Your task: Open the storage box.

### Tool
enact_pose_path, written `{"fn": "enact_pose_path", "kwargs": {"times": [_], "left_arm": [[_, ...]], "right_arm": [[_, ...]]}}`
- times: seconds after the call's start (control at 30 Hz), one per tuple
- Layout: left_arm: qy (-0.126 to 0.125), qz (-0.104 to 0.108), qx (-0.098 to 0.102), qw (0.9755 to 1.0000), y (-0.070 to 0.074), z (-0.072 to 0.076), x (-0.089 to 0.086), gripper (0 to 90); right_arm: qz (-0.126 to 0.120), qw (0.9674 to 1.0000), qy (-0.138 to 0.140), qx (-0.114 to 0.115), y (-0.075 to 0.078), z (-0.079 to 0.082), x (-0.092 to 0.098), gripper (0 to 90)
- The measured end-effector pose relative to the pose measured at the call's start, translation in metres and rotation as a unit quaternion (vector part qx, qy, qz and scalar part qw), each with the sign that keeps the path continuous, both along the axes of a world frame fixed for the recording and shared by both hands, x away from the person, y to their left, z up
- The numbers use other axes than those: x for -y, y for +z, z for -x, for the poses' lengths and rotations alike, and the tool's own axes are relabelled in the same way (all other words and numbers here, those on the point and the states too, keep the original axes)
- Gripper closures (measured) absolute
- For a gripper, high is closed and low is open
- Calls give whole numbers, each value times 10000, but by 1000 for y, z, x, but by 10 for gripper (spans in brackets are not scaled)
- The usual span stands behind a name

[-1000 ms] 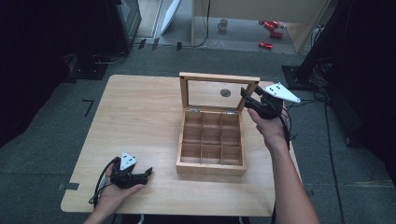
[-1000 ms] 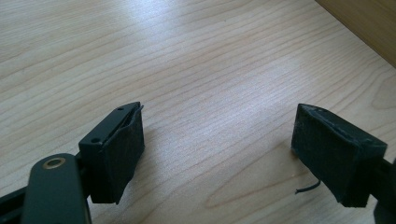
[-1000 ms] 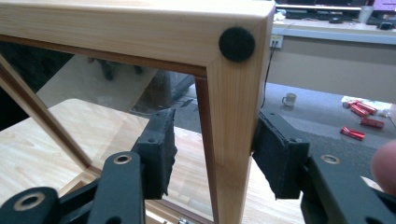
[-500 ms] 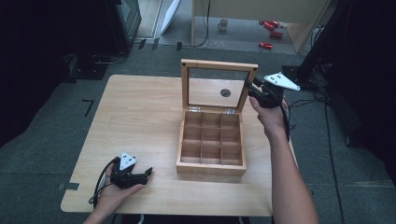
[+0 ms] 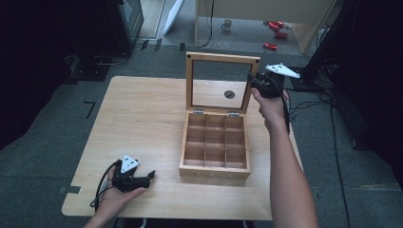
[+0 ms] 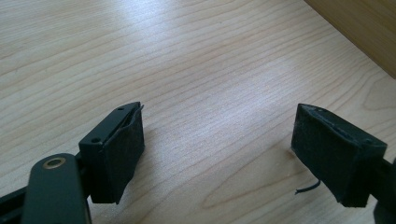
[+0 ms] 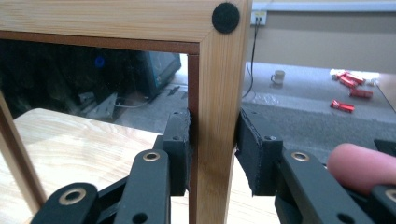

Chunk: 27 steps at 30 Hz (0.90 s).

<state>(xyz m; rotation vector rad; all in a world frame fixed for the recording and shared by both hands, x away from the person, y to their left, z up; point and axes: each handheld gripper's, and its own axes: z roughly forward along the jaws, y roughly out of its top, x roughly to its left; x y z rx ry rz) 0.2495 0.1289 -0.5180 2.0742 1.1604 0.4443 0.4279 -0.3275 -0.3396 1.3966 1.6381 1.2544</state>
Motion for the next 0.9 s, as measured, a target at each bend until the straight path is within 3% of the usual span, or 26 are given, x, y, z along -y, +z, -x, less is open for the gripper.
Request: {"fn": "enact_pose_path", "kwargs": {"times": [0.3, 0.7, 0.9], "left_arm": [[-40, -29, 5, 10000, 0, 1, 0, 177], [-45, -56, 24, 10000, 0, 1, 1, 177], [-41, -62, 27, 10000, 0, 1, 1, 177]], "right_arm": [[-104, 9996, -125, -209, -2, -19, 0, 669], [-135, 9995, -155, -242, -2, -21, 0, 652], [-173, 9997, -78, -184, 2, -12, -1, 463]]}}
